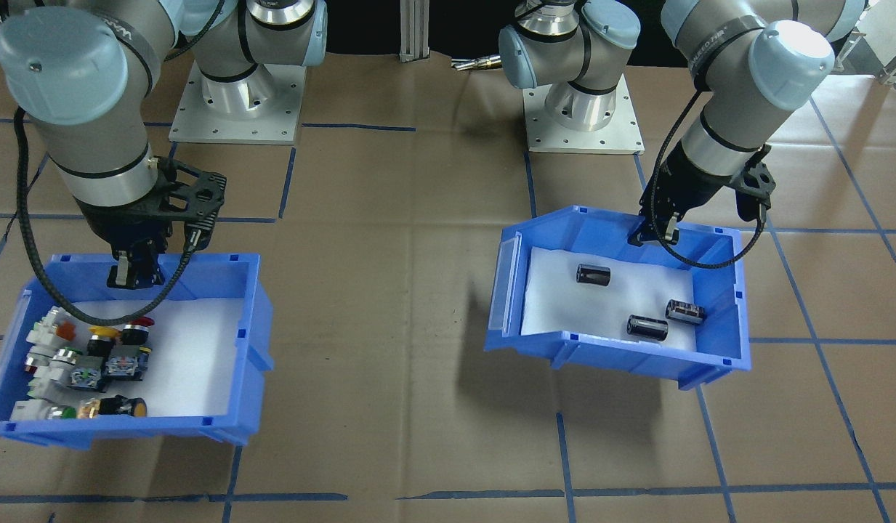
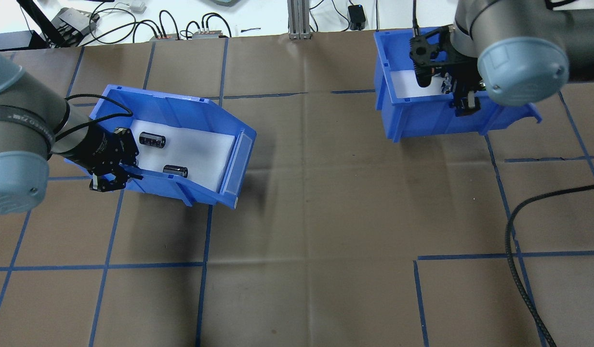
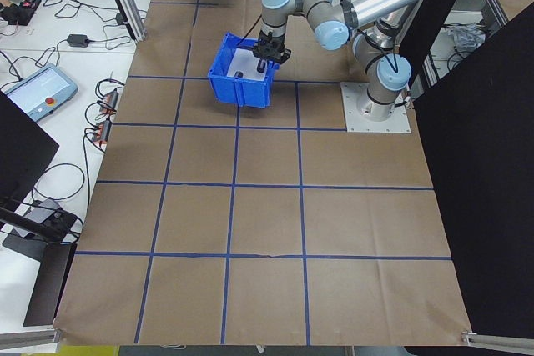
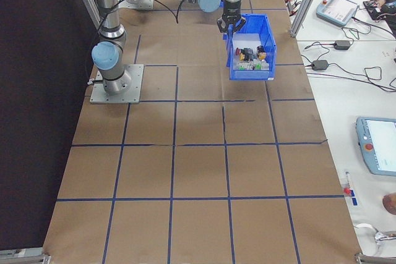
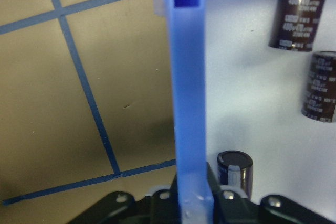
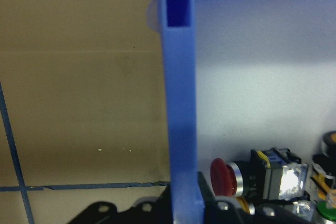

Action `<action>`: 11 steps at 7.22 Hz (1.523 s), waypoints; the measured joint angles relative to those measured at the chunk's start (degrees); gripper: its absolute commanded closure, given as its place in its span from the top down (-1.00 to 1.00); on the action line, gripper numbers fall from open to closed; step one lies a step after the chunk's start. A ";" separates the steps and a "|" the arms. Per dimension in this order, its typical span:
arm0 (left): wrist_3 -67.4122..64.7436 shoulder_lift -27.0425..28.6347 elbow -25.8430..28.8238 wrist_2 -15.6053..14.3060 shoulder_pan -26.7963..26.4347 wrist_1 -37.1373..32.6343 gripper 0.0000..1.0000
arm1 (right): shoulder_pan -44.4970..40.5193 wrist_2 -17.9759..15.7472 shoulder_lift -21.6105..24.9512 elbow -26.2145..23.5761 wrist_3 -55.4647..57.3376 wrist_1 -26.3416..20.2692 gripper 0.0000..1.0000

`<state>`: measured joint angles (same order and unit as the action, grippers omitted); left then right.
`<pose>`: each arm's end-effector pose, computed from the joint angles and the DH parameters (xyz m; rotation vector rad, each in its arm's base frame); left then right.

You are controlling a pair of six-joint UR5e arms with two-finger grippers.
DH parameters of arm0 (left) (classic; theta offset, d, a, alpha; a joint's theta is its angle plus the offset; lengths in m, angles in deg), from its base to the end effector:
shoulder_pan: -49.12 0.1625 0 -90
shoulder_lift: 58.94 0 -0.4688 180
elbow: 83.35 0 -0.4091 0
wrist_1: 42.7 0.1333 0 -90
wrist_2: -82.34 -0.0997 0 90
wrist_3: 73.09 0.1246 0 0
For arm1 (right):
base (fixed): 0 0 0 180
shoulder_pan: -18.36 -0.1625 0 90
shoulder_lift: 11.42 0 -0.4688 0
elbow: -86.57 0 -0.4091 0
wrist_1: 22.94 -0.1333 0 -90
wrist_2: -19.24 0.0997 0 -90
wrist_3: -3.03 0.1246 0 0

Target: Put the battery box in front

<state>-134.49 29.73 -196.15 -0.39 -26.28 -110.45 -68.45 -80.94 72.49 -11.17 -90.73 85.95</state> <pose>-0.0255 -0.4936 0.3592 1.8578 -2.3800 -0.0573 0.0801 -0.5624 0.4175 2.0923 -2.0880 -0.1105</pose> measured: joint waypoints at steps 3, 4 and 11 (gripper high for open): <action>-9.58 12.26 12.67 0.41 -9.04 2.67 -0.95 | 7.75 0.93 9.76 -11.14 -8.66 4.31 -1.00; -14.16 15.88 16.42 0.61 -12.12 2.97 -0.91 | 9.48 1.84 11.18 -12.82 -9.58 4.65 -1.00; -37.59 29.20 26.79 0.30 -26.30 9.64 0.57 | 10.65 3.05 15.40 -19.91 -9.74 7.53 -1.00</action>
<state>-172.08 58.93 -169.36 -0.09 -52.58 -100.81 -57.80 -77.89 87.89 -31.07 -100.47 93.48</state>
